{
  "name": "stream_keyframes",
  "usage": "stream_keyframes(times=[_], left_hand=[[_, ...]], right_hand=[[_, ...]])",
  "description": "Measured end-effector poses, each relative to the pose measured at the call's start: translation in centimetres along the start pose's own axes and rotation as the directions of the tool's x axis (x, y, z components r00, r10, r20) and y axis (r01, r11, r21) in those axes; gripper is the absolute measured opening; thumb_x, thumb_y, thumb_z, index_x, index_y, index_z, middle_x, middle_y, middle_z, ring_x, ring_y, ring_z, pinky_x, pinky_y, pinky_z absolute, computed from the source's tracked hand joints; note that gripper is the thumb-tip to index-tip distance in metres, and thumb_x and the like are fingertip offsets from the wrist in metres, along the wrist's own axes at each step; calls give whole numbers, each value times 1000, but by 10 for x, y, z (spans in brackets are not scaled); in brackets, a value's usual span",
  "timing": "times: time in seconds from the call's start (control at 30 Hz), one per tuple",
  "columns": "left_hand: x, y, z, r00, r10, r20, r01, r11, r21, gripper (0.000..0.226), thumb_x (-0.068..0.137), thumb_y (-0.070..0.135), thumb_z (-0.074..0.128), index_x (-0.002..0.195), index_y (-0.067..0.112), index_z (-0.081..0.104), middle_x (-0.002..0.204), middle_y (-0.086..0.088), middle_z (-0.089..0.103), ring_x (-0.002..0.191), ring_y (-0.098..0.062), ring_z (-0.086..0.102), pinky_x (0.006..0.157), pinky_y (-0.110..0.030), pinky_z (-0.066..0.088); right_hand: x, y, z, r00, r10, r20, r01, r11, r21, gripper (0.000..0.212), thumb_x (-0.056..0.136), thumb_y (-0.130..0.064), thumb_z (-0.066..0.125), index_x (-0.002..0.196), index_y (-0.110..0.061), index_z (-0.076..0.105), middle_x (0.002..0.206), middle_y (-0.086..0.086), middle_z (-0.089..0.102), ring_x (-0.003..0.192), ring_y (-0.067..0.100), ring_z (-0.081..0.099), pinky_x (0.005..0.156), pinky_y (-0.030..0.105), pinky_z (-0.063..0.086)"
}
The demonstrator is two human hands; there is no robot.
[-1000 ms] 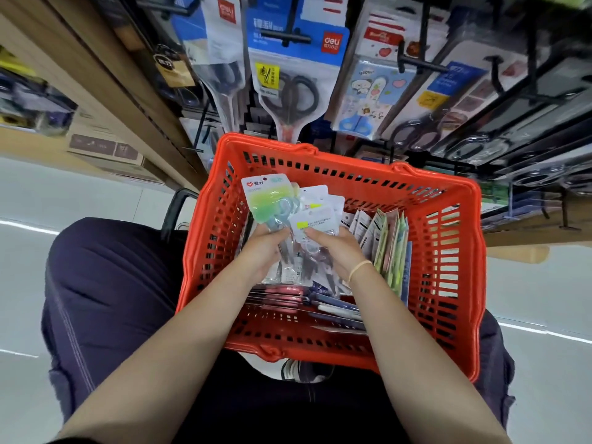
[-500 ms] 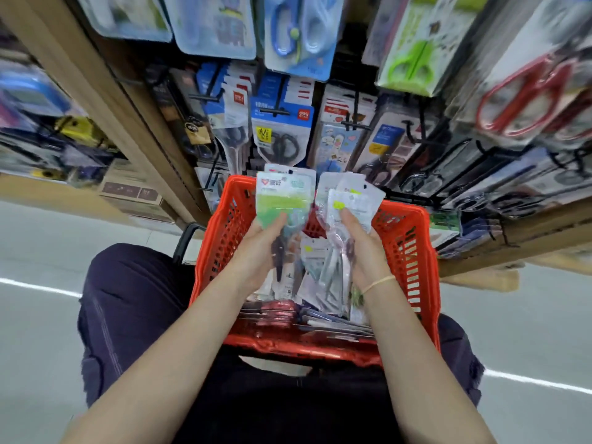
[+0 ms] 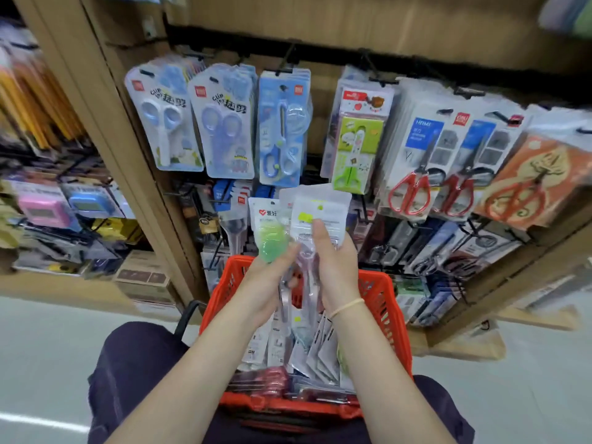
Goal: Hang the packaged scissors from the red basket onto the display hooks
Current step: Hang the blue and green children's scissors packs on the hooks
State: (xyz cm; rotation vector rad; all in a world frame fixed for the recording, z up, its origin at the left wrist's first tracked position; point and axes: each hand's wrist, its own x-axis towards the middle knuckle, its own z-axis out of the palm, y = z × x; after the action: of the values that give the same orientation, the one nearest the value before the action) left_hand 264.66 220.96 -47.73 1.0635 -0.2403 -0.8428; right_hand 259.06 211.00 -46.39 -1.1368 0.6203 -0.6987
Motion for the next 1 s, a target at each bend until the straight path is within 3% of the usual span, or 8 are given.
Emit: stream_keyframes(times=[0.07, 0.17, 0.33, 0.5, 0.57, 0.7, 0.87, 1.0], left_hand=[[-1, 4, 1, 997, 62, -41, -59, 996, 70, 20, 91, 13, 73, 108, 5, 65, 83, -4, 64, 64, -12, 53, 48, -19, 38], [-1, 13, 0, 984, 72, -166, -69, 997, 21, 13, 92, 6, 71, 104, 10, 68, 83, 1, 73, 64, -9, 65, 50, -19, 45], [3, 15, -5, 966, 80, -247, -82, 997, 4, 26, 96, 22, 71, 119, 11, 71, 113, -10, 77, 97, -22, 71, 78, -34, 51], [5, 10, -8, 979, 92, -184, -97, 995, -17, 39, 96, 29, 67, 131, 12, 64, 123, -12, 73, 111, -29, 66, 86, -39, 51], [5, 10, -4, 991, 98, -91, -101, 995, -29, 56, 87, 30, 70, 138, 9, 59, 128, -14, 71, 121, -29, 66, 102, -41, 51], [12, 16, -5, 994, 104, -43, -105, 994, -14, 66, 83, 24, 82, 142, 11, 56, 133, -7, 69, 126, -23, 64, 113, -45, 46], [17, 25, -13, 992, 111, 56, -117, 986, 118, 59, 81, 19, 77, 134, 3, 57, 118, -15, 72, 110, -30, 70, 92, -40, 57], [20, 34, -11, 994, 70, -88, -62, 994, 92, 42, 94, 37, 70, 127, 12, 67, 117, -10, 75, 111, -28, 70, 90, -37, 57]], right_hand=[[-1, -4, 6, 1000, -10, 17, 12, 997, -82, 36, 92, -42, 70, 119, -19, 65, 117, 2, 74, 112, 22, 69, 103, 51, 51], [-3, -5, 4, 985, 46, 169, -3, 968, -250, 92, 70, -76, 73, 139, -19, 52, 134, -1, 65, 125, 17, 61, 110, 49, 46], [-8, 3, -6, 958, 55, 280, 50, 934, -353, 36, 94, -23, 71, 128, -22, 61, 124, -7, 69, 116, 6, 64, 109, 41, 48], [-7, 5, 0, 990, -123, 75, 143, 896, -421, 47, 88, -30, 76, 131, -20, 60, 126, -4, 67, 118, 13, 61, 107, 43, 48], [-7, 8, 0, 985, -134, 105, 168, 872, -461, 55, 89, -27, 76, 140, -21, 56, 130, -4, 63, 116, 11, 59, 104, 29, 47], [-9, 5, 1, 956, -64, 286, 197, 863, -466, 58, 92, -20, 73, 144, -28, 50, 98, 1, 57, 74, 4, 48, 70, 10, 45], [-6, -4, -4, 917, -5, 399, 156, 925, -347, 46, 92, -17, 72, 135, -33, 63, 94, 1, 60, 78, 8, 51, 78, 21, 51], [0, -3, -4, 925, -24, 378, 165, 924, -345, 44, 93, -6, 69, 121, -39, 68, 84, -10, 57, 79, 10, 51, 80, 28, 51]])
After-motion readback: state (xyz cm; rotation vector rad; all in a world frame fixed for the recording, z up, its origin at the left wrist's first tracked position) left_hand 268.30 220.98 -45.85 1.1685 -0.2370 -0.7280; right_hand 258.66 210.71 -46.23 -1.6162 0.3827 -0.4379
